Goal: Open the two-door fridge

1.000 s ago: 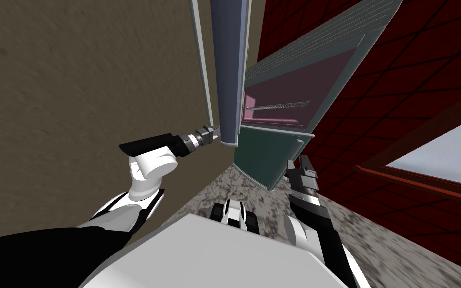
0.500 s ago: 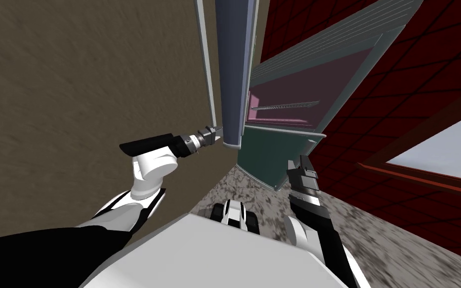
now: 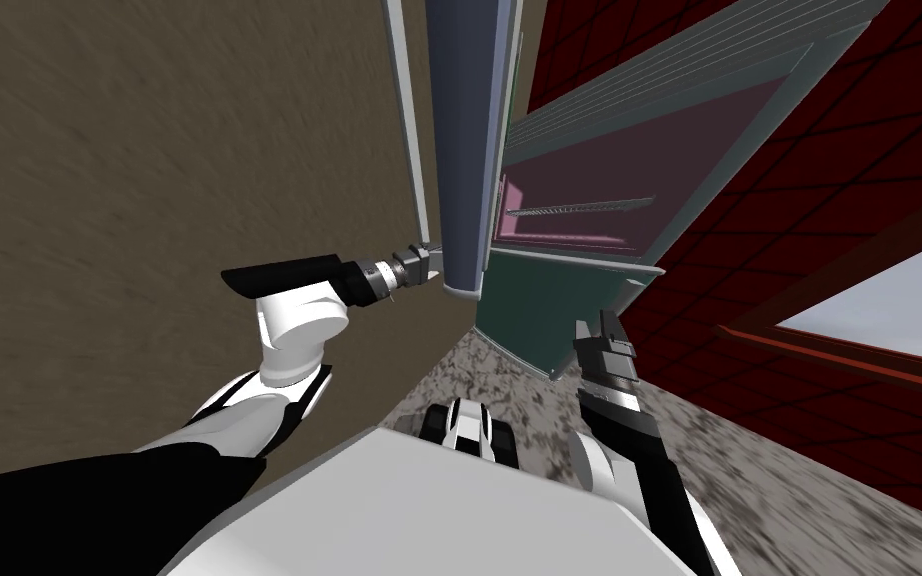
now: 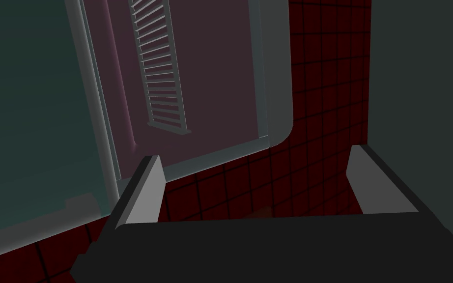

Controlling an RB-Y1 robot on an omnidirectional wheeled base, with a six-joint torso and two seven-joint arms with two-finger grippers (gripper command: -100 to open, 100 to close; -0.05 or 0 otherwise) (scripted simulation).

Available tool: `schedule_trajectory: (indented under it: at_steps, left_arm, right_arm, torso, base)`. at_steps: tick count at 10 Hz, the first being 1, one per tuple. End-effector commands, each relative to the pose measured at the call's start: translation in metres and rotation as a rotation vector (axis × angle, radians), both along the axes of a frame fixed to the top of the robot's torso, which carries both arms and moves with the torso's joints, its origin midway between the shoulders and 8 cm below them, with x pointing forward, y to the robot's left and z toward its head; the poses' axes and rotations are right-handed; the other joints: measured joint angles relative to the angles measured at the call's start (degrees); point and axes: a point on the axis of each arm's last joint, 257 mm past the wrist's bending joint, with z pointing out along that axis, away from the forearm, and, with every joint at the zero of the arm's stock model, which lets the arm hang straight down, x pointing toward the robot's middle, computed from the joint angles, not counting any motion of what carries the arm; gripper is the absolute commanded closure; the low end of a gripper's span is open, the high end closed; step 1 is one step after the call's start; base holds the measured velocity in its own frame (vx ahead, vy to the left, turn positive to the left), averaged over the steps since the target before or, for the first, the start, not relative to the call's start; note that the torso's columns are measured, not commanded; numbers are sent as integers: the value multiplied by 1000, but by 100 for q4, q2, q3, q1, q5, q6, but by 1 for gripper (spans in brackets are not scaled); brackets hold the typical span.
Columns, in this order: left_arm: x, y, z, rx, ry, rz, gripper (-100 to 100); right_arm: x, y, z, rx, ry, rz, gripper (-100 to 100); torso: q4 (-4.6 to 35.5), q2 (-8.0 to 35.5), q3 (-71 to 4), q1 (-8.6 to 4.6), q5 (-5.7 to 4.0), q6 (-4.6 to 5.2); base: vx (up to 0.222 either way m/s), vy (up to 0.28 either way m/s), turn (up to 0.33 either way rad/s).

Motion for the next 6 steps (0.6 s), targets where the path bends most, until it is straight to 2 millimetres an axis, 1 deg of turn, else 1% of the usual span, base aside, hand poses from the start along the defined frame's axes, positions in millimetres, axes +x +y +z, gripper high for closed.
schedule_trajectory:
  at_steps: [1,2,4,6]
  left_arm:
    - [1,6,20,-9,-14,6,-100]
    - [1,6,20,-9,-14,6,-100]
    - [0,9,32,-12,-15,11,-100]
    - [0,9,32,-12,-15,11,-100]
  right_arm:
    - [0,0,0,0,0,0,0]
    - [0,0,0,0,0,0,0]
    - [0,0,0,0,0,0,0]
    - [0,0,0,0,0,0,0]
  torso:
    - [8,-4,-7,11,2,-3]
    - [18,-4,-13,10,-4,-2]
    - [39,-3,-29,-9,-22,2]
    - [49,2,-27,-32,-34,7]
  base:
    - [-14,-10,-18]
    - [-7,2,-5]
    - [-11,2,-7]
    - [-1,-2,-7]
